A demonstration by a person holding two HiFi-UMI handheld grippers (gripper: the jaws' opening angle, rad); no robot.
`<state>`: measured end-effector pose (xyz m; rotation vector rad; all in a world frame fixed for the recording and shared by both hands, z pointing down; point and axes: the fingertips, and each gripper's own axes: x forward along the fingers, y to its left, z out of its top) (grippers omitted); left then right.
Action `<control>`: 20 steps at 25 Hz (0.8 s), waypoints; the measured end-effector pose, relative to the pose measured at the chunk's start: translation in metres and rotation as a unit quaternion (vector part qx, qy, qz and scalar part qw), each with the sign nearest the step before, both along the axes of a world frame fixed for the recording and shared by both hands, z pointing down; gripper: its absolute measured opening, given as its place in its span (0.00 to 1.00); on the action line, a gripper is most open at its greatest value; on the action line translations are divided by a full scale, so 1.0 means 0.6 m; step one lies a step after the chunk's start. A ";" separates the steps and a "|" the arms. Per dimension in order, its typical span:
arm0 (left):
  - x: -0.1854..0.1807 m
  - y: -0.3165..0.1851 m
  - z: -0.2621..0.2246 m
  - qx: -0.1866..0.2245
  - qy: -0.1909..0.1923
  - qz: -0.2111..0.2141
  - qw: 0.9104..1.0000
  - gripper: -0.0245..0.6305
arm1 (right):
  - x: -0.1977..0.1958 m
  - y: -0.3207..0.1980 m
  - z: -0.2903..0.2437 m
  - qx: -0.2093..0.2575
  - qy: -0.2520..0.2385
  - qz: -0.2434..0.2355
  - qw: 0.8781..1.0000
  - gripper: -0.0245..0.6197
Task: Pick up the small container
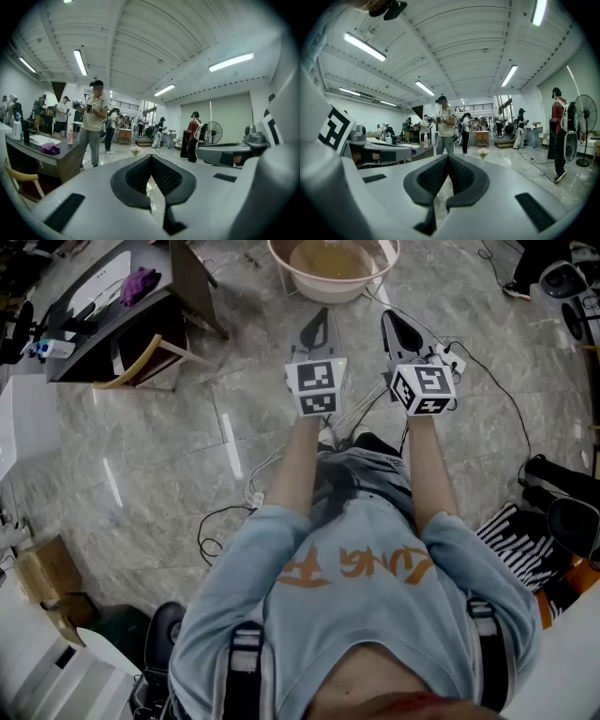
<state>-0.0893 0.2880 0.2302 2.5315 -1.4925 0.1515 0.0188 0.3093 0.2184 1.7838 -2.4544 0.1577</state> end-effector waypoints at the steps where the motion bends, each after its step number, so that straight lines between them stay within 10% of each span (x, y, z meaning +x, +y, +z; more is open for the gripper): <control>1: -0.002 -0.001 0.001 0.000 0.001 0.000 1.000 0.07 | -0.004 -0.001 0.002 -0.002 0.003 -0.004 1.000 0.06; 20: -0.079 -0.042 -0.001 0.012 0.044 -0.043 0.998 0.07 | -0.001 -0.027 -0.028 -0.003 -0.025 0.002 1.000 0.06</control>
